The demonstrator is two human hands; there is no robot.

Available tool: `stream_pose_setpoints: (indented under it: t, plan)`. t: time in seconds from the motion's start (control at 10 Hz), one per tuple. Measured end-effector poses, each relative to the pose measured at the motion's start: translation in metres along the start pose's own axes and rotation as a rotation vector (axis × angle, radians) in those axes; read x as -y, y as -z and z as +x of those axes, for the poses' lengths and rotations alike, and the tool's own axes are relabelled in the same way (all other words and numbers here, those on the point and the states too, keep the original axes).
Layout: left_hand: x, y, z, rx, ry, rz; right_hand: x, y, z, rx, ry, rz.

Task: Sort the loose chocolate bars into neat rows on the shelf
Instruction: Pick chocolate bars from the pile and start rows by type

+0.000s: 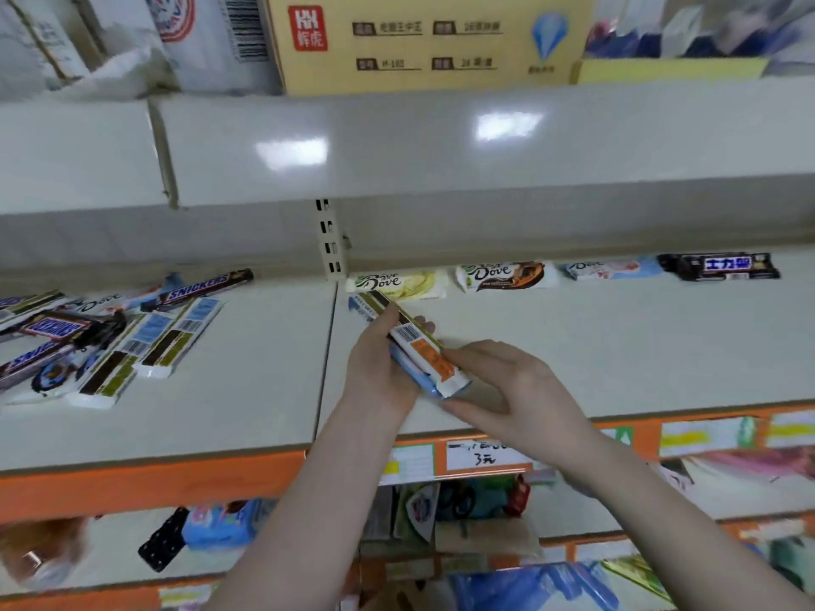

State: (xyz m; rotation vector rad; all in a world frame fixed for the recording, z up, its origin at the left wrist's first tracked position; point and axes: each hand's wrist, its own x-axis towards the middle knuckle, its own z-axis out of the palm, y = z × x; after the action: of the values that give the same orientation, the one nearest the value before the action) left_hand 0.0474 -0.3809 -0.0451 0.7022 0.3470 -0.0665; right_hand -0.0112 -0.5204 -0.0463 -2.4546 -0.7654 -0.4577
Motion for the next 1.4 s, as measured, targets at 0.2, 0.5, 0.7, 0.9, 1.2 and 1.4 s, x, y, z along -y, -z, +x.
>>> stream_pose_setpoints:
  t: [0.2, 0.5, 0.7, 0.9, 1.2, 1.4]
  plan:
    - [0.034, -0.033, -0.002, -0.057, -0.070, -0.068, -0.032, 0.022, -0.017, -0.066, 0.057, 0.081]
    - [0.096, -0.088, -0.019, 0.197, 0.112, 0.046, -0.125, 0.078, -0.043, -0.164, -0.121, 0.373]
    - [0.111, -0.104, -0.016, 0.050, 0.049, 0.092, -0.160, 0.097, -0.045, -0.145, -0.371, 0.727]
    - [0.103, -0.094, -0.013, 0.009, 0.030, 0.073, -0.168, 0.098, -0.037, -0.085, -0.424, 0.781]
    - [0.088, -0.090, -0.003, -0.096, -0.108, 0.254, -0.164, 0.099, -0.003, 0.037, -0.422, 0.691]
    - [0.086, -0.086, 0.000, -0.031, -0.123, 0.459, -0.151, 0.094, 0.039, 0.047, -0.359, 0.650]
